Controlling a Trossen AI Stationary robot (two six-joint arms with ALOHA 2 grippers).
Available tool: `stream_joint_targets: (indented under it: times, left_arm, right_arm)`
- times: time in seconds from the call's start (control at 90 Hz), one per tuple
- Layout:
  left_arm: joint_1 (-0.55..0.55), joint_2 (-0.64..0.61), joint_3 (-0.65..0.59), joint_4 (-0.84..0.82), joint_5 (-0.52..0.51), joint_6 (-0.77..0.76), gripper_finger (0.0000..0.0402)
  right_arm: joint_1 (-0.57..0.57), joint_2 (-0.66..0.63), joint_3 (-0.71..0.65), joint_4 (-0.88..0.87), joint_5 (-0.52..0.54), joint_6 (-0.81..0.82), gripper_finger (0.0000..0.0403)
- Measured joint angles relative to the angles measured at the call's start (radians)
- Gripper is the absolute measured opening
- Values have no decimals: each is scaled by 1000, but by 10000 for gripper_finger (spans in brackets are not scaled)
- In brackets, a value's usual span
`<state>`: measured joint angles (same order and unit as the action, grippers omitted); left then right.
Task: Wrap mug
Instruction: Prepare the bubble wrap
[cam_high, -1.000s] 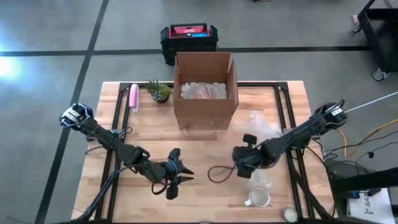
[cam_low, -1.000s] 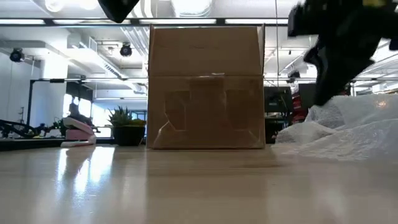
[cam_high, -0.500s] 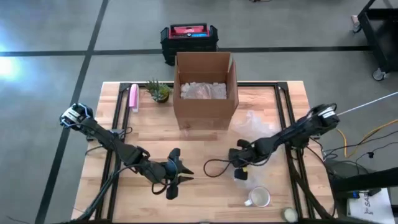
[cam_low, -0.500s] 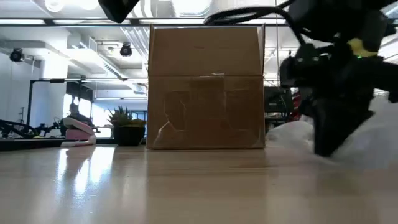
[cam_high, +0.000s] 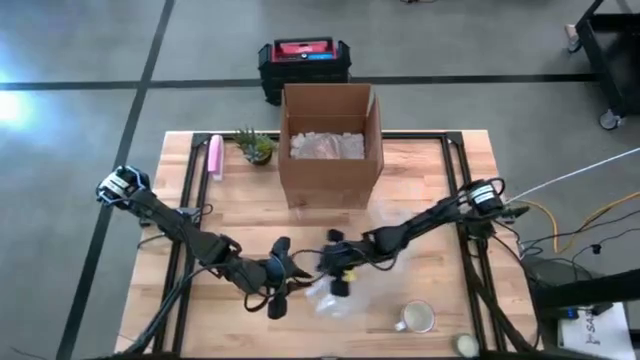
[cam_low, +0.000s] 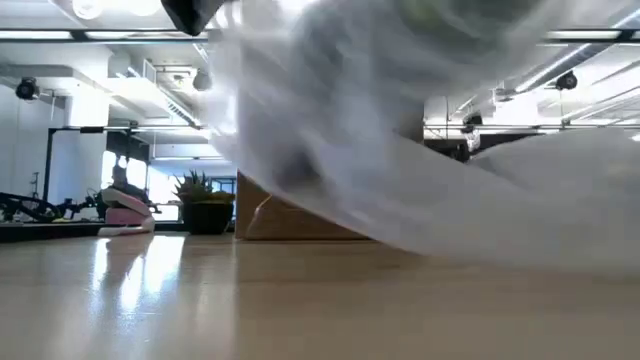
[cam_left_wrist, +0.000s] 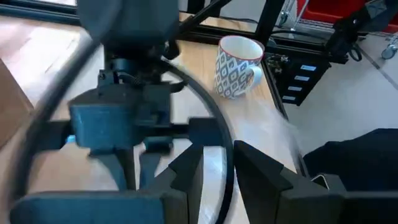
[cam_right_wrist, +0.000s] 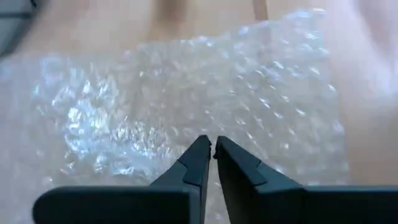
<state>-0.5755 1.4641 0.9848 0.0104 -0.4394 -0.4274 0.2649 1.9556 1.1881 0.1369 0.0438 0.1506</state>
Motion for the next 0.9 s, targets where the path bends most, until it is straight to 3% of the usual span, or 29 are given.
stream_joint_targets:
  times: [0.122, 0.256, 0.433, 0.533, 0.722, 0.9]
  left_arm:
    - [1, 39, 0, -2, 0, -8, 75]
    - [3, 87, 6, 18, -8, -10, 75]
    - [4, 107, 6, 35, -16, -25, 75]
    - [5, 121, 5, 56, -17, -38, 75]
    - [13, 208, 3, 101, -20, -64, 75]
    - [35, 265, 3, 47, -8, -65, 75]
  right_arm:
    - [5, 7, 147, -162, 0, -94, 18]
    - [19, -49, 278, -551, 14, -132, 18]
    - [68, -138, 285, -893, 118, -82, 18]
    - [92, -186, 205, -919, 142, -28, 18]
    - [103, -211, 26, -747, 140, 36, 18]
    - [95, -177, -30, -728, 141, 49, 18]
